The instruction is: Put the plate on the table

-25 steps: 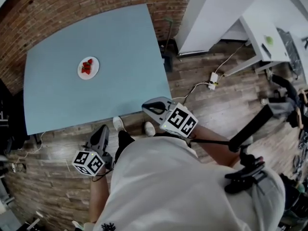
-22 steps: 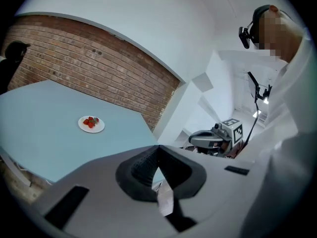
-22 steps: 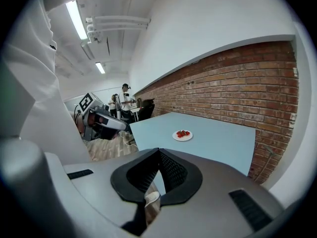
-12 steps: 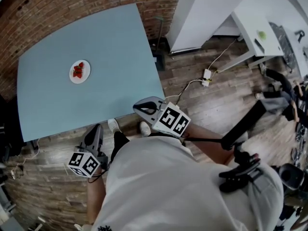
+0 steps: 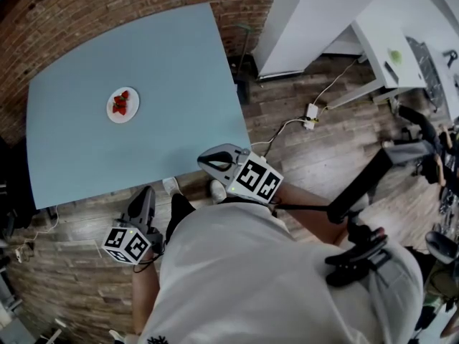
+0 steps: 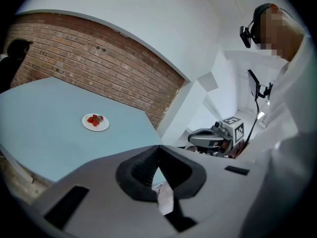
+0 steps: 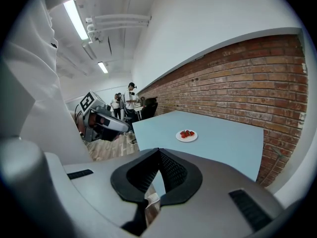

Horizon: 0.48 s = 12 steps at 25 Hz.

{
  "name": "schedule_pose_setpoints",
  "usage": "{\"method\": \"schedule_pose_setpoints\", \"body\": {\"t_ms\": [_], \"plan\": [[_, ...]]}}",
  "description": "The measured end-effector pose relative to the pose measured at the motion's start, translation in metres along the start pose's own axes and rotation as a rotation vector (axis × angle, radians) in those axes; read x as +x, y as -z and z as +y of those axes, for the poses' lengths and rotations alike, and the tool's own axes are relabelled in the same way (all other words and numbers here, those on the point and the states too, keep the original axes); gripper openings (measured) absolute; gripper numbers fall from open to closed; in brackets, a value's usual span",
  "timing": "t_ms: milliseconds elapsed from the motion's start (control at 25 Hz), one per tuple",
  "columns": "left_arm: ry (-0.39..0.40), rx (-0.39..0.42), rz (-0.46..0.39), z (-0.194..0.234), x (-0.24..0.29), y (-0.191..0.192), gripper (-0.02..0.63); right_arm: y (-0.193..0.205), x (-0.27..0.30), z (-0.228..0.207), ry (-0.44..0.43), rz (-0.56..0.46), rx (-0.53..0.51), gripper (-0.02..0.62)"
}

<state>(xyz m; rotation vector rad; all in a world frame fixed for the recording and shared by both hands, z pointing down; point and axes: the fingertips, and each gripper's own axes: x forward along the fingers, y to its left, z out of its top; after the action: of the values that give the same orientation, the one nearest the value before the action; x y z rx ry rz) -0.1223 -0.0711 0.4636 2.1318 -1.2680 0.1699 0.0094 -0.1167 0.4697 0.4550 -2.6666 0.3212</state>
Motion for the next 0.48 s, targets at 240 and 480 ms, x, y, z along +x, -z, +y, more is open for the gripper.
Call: {"method": "schedule_pose_setpoints", "body": {"t_ms": [240, 480], "plan": [[0.004, -0.009, 0.005, 0.010, 0.005, -0.002, 0.000, -0.001, 0.008, -0.005, 0.000, 0.008, 0.008, 0.008], [0.004, -0.012, 0.016, 0.020, 0.011, -0.009, 0.000, -0.006, 0.015, -0.013, 0.007, 0.010, 0.011, 0.008]]}}
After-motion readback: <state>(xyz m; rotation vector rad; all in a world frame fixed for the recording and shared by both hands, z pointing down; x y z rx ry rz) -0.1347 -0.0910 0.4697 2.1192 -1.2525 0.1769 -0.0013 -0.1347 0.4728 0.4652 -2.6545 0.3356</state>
